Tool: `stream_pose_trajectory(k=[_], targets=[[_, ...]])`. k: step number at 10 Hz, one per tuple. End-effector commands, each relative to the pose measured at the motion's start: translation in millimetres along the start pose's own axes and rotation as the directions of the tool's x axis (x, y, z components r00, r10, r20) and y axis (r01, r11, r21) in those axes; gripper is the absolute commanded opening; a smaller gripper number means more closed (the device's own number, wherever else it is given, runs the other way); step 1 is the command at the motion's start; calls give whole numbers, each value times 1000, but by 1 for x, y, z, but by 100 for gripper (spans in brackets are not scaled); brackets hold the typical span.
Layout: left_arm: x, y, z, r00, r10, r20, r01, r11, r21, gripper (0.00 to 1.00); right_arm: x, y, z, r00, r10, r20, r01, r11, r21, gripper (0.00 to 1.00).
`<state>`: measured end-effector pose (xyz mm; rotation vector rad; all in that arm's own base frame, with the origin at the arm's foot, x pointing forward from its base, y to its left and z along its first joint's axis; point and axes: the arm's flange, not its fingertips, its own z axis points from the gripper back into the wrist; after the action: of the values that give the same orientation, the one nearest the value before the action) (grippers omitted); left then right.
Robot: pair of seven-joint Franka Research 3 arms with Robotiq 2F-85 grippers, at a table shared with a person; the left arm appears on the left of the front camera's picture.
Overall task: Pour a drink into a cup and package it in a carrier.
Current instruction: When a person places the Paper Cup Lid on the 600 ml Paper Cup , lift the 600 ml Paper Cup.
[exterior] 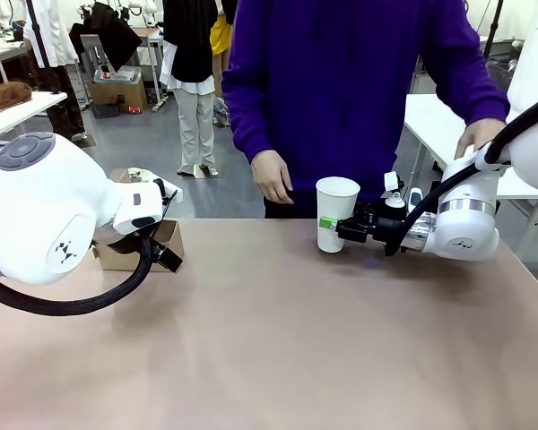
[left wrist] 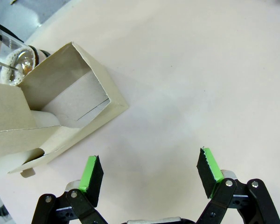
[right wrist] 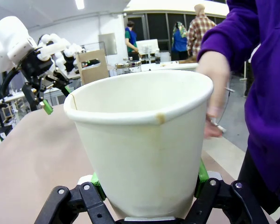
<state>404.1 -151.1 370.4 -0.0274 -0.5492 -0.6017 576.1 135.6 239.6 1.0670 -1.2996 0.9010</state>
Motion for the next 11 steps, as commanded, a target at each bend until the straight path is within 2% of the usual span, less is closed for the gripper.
stream_pose_trajectory(k=[1,11], targets=[[0,0,0,1000,0,1,0,1000,-1,100,3,1,-2,1000,6,-2,-6,1000,2,81],[0,0,0,1000,0,1,0,1000,-1,100,3,1,-2,1000,6,-2,-6,1000,2,81]])
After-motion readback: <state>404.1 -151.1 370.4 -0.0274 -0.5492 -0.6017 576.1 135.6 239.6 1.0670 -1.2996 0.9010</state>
